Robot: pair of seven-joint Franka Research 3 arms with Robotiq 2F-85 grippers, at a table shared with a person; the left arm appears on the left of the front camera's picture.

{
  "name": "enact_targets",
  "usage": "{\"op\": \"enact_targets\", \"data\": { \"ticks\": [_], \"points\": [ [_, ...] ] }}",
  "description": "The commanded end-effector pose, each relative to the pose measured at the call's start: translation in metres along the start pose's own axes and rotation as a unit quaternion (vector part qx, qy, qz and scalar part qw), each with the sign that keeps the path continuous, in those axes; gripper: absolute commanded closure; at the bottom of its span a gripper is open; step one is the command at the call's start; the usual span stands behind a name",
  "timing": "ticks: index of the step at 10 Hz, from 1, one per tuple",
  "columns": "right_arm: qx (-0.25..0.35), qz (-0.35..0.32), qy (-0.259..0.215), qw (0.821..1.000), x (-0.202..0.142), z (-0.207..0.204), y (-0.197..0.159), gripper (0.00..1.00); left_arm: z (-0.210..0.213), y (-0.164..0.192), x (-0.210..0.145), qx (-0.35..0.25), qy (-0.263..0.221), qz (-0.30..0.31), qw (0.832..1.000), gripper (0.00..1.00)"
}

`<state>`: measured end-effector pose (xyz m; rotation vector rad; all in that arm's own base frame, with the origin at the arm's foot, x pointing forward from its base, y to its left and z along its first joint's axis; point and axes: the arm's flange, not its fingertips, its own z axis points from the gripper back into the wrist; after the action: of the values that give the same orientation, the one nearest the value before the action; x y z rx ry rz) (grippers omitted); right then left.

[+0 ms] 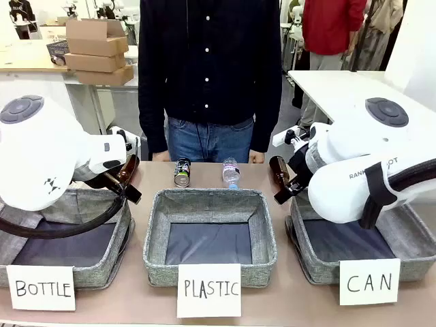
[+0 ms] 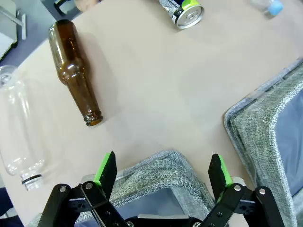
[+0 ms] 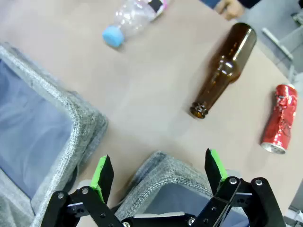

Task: Sort the can waste into the basket.
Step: Pick up the can waste from the table and place it in the right Fabric basket.

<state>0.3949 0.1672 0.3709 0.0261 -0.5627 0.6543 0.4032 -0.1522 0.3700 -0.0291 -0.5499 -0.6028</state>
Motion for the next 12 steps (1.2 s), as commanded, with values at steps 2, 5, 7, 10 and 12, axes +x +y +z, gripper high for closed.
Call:
{"op": "enact_targets", "data": {
  "ticks": [2, 5, 7, 10, 12],
  "points": [
    [0.000, 0.000, 0.000, 1.000, 0.000, 0.000, 0.000, 0.00, 0.000, 0.000, 0.000, 0.000, 0.000, 0.000, 1.000, 0.00],
    [0.000, 0.000, 0.000, 1.000, 0.000, 0.000, 0.000, 0.00, 0.000, 0.000, 0.000, 0.000, 0.000, 0.000, 1.000, 0.00],
    [0.000, 0.000, 0.000, 1.000, 0.000, 0.000, 0.000, 0.00, 0.000, 0.000, 0.000, 0.000, 0.000, 0.000, 1.000, 0.00],
    [0.000, 0.000, 0.000, 1.000, 0.000, 0.000, 0.000, 0.00, 0.000, 0.000, 0.000, 0.000, 0.000, 0.000, 1.000, 0.00],
    [0.017, -0.033, -0.021, 0.999, 0.008, 0.047, 0.001, 0.00, 0.050, -0.011, 0.007, -0.013, -0.029, 0.025, 0.999, 0.00]
  ]
}}
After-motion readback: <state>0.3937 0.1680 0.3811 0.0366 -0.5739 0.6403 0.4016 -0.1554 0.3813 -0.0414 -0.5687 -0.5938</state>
